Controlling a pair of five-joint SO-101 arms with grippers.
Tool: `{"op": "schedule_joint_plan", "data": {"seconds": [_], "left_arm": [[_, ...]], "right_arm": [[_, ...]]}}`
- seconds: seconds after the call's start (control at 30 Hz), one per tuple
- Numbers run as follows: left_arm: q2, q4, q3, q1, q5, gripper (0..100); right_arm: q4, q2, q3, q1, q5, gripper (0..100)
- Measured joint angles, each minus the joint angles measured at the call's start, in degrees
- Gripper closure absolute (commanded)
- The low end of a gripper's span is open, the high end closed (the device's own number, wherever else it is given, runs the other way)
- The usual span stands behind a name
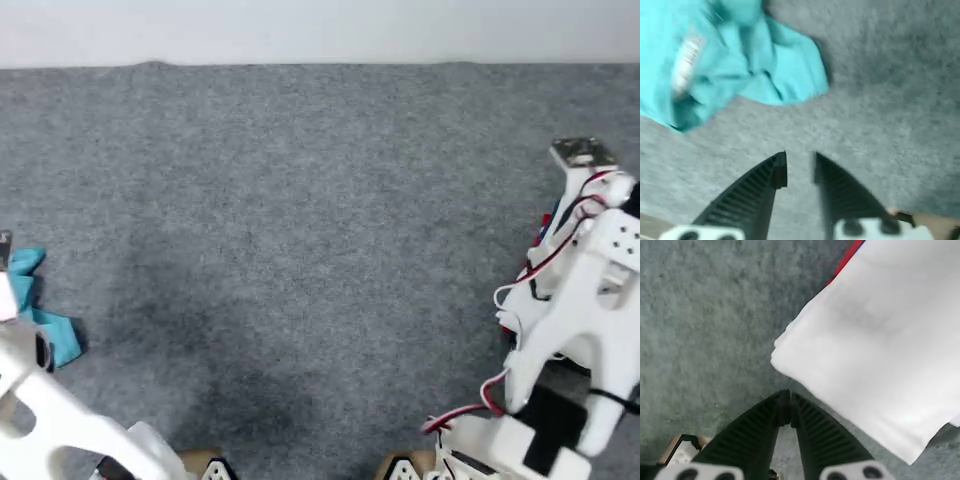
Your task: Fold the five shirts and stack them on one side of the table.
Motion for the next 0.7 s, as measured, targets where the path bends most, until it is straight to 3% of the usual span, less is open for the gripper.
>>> {"op": "schedule_joint_plan", "data": {"seconds": [0.13, 0.3, 0.7], "left_arm": [[0.00, -0.18, -2.81, 0.35, -5.71, 80], [4.04, -7.47, 0.26, 1.23, -11.87, 80], [34.73, -12.48, -8.09, 8.35, -13.10, 80]], "right_arm": [[0.00, -2.90, 3.43, 0.00, 0.00, 98.7], [0.00, -4.57, 6.42, 0.00, 0.00, 98.7], [0.00, -12.31, 11.60, 3.87, 0.00, 98.7]]}}
